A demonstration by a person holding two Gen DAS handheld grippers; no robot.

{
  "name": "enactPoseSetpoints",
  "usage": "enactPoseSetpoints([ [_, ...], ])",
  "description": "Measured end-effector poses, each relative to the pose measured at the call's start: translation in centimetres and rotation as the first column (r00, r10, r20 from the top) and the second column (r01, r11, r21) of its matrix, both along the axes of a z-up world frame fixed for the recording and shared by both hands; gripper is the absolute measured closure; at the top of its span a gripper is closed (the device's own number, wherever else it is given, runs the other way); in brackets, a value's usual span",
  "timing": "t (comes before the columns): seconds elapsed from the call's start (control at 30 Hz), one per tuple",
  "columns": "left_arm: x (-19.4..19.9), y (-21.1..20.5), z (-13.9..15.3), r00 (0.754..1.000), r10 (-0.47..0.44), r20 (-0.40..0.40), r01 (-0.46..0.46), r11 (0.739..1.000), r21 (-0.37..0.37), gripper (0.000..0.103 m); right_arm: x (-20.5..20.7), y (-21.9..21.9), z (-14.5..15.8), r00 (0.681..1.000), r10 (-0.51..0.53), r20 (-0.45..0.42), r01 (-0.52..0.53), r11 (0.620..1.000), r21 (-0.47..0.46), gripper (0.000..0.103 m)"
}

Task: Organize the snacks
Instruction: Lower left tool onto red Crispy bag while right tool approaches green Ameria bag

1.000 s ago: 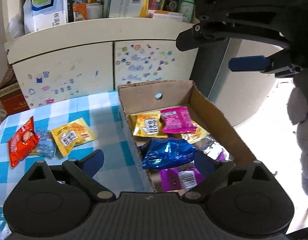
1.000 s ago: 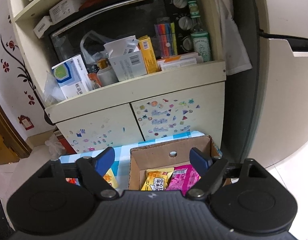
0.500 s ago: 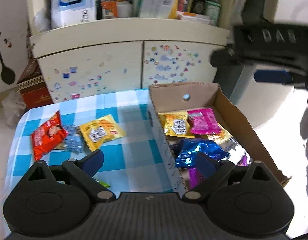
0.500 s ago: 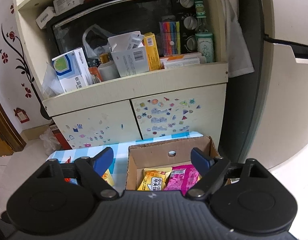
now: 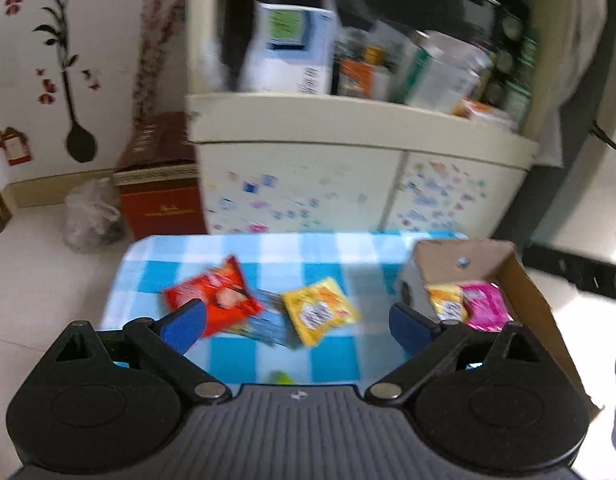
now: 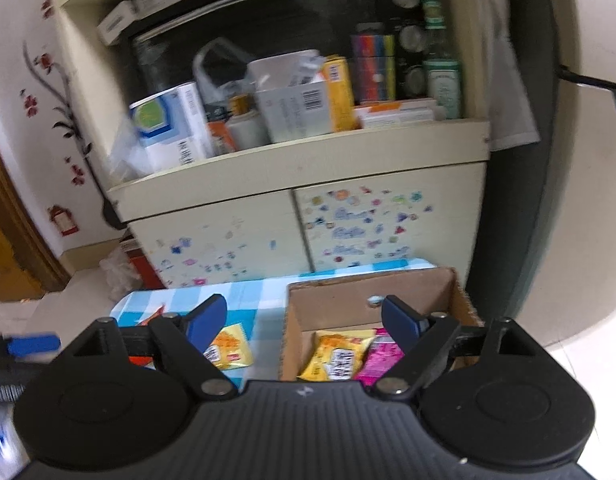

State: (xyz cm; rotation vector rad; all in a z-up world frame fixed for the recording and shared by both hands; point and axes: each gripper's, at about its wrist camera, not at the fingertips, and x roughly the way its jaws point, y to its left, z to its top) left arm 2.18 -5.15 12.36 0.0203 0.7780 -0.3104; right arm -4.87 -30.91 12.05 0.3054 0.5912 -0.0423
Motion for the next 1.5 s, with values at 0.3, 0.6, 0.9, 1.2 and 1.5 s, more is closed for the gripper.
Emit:
enactPoseSetpoints([
  [0.3, 4.4, 5.6, -1.9, 0.983, 0.180, -0.034, -0.180, 0.984, 0.007, 0.000, 1.2, 4.7, -2.0, 0.986, 0.161, -0.033, -0.160, 0.987, 0.008, 0.018],
  [0.6, 8.2, 5.9, -5.6, 0.983, 0.170, -0.072, -0.167, 0.985, 0.039, 0.000, 2.6, 10.6, -6.4, 0.941, 0.315, -0.125, -0.318, 0.948, -0.008, 0.018],
  [0.9, 11.8, 5.2, -9.6, 0.956, 0.220, -0.195, -0.228, 0.973, -0.020, 0.000, 2.5, 14.8, -10.1, 0.901, 0.393, -0.185, -0.406, 0.913, -0.037, 0.018],
  [1.2, 14.2, 4.7, -12.9, 0.932, 0.243, -0.270, -0.261, 0.965, -0.033, 0.000, 3.3, 16.3, -12.0, 0.885, 0.424, -0.194, -0.446, 0.891, -0.088, 0.017],
  [1.5, 15.1, 4.2, -13.5, 0.937, 0.239, -0.256, -0.261, 0.964, -0.057, 0.000, 4.1, 17.4, -13.6, 0.872, 0.449, -0.198, -0.474, 0.874, -0.107, 0.011],
])
